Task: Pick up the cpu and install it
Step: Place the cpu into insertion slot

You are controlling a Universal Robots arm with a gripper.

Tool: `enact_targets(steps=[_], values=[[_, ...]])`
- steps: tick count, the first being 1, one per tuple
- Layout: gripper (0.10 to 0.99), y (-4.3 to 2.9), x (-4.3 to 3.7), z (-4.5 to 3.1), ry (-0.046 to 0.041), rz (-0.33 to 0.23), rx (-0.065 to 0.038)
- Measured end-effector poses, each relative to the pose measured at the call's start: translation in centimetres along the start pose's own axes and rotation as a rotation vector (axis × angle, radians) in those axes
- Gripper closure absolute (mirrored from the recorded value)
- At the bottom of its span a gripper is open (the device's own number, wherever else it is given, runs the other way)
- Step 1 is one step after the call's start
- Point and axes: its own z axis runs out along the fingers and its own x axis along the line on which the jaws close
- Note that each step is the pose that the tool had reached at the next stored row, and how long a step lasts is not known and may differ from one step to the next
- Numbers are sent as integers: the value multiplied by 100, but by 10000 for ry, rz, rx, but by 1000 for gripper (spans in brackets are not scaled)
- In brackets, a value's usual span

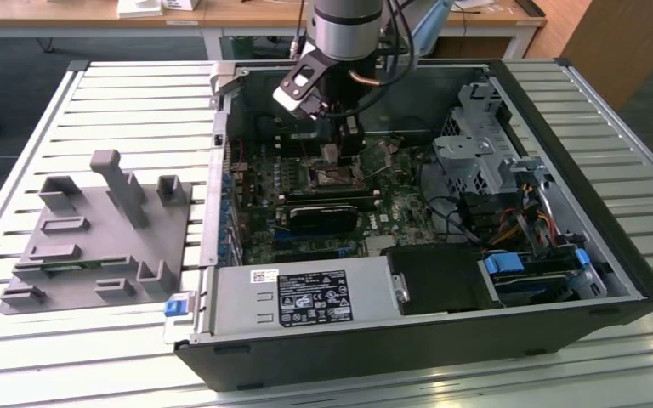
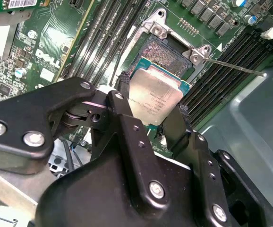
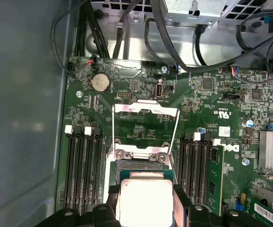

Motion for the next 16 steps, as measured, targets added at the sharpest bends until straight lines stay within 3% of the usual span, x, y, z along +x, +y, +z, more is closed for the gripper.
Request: enact_targets(steps=[16], values=[[557,-2,0,42,-1,41,0]])
